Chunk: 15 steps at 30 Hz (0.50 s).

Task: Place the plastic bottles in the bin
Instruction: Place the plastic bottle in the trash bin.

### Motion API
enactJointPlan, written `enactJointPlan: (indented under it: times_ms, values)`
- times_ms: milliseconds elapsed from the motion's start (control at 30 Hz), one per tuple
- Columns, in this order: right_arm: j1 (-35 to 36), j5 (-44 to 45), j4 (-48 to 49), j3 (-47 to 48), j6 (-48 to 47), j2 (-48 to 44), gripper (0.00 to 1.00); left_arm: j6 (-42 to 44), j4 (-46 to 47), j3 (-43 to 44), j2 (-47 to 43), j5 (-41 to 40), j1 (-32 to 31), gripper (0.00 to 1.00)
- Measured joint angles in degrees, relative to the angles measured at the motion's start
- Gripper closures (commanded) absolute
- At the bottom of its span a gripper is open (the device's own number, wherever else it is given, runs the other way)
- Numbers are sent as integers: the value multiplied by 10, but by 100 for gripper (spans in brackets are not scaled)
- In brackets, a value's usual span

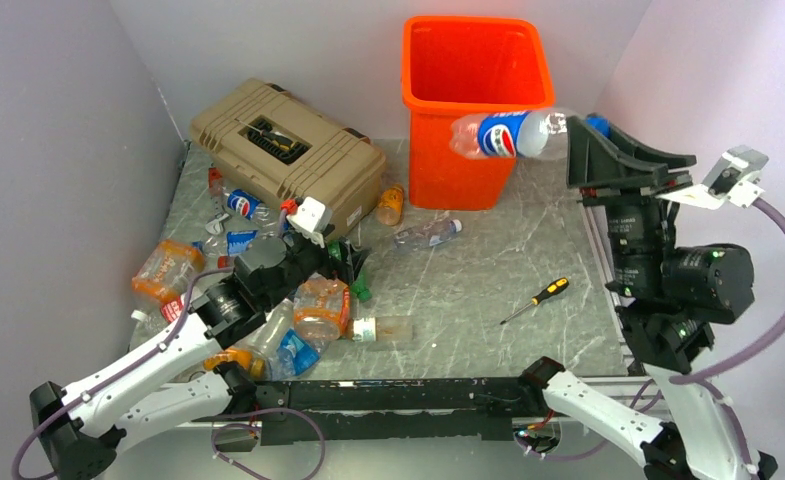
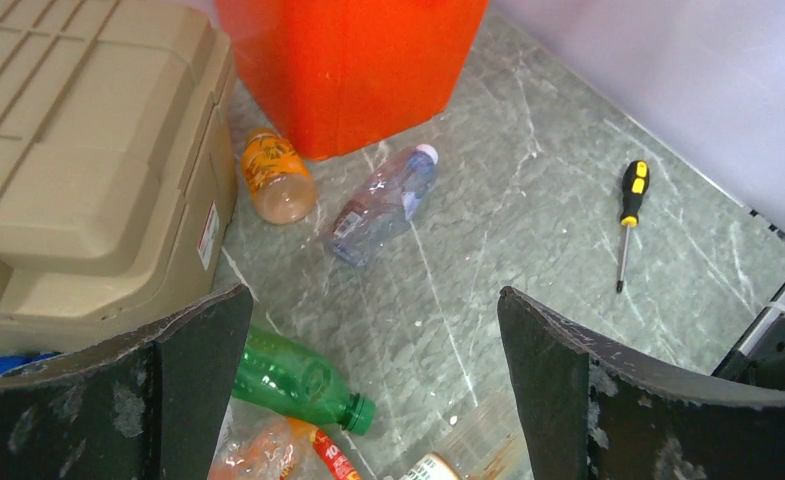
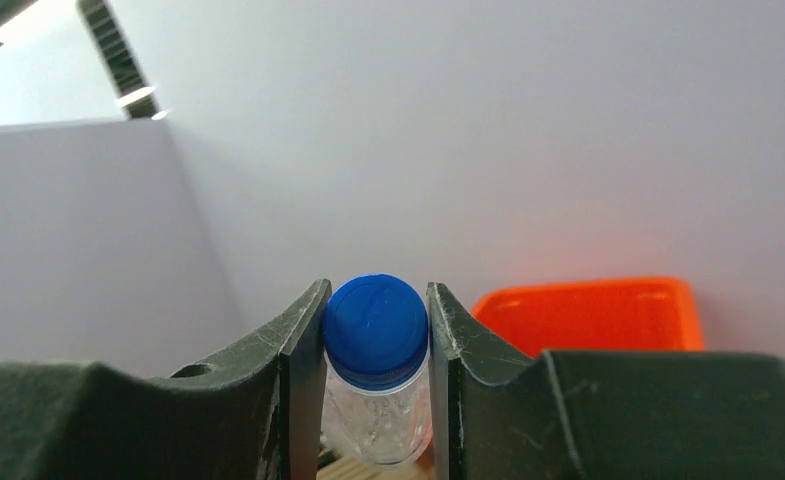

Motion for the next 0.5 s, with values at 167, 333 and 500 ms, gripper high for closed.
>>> enactJointPlan:
  times_ms: [167, 333, 500]
  values:
    - [0, 66, 86, 26, -67, 77, 100, 1, -10, 0, 7, -6, 0, 1]
    - [0, 107, 146, 98, -125, 201, 100, 1, -9, 0, 7, -5, 0, 1]
    - [-32, 114, 125, 235, -140, 344, 100, 1, -10, 0, 7, -4, 0, 1]
